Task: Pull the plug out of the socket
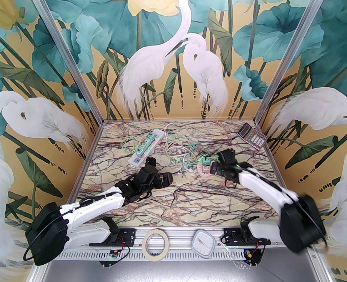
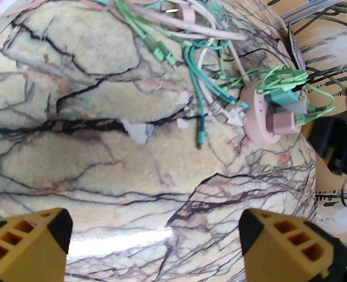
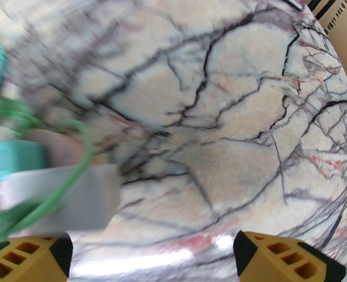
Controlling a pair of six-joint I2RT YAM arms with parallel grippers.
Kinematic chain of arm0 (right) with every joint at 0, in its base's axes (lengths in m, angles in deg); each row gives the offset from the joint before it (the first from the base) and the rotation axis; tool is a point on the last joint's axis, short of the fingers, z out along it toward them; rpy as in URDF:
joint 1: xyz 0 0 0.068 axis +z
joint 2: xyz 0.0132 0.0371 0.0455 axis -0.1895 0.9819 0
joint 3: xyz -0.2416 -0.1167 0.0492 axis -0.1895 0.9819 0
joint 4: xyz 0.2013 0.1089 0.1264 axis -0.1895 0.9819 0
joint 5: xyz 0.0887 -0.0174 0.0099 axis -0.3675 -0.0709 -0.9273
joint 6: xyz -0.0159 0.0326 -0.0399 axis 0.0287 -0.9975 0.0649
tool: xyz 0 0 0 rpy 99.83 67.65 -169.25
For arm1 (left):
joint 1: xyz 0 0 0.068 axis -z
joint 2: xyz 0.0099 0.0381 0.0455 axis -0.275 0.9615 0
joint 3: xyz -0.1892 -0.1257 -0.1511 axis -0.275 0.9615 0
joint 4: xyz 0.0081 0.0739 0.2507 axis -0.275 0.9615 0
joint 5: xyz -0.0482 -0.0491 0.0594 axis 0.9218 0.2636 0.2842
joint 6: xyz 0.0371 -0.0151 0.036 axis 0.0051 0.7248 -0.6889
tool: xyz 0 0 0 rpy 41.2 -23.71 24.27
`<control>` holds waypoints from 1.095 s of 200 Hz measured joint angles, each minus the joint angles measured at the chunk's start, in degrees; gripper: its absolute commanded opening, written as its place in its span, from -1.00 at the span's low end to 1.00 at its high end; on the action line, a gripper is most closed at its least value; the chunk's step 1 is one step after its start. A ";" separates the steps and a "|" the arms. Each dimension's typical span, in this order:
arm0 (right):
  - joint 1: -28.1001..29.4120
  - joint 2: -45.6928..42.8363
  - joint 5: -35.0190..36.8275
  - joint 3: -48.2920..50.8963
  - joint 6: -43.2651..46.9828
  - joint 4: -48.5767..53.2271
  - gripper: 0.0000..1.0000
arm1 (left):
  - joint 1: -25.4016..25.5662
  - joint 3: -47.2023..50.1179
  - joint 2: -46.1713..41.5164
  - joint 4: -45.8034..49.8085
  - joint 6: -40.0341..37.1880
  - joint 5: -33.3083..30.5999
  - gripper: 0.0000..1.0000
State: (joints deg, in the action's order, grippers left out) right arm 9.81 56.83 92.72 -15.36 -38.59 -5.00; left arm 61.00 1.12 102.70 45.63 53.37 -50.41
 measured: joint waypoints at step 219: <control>-0.63 -8.13 -2.16 3.93 -10.56 1.66 0.80 | 5.62 -27.41 34.77 -11.39 -11.87 6.64 0.17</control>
State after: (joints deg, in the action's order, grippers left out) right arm 9.17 48.70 90.56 -11.42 -49.14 -3.33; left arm 66.61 -26.29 137.47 34.24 41.50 -43.77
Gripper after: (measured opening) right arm 0.907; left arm 0.617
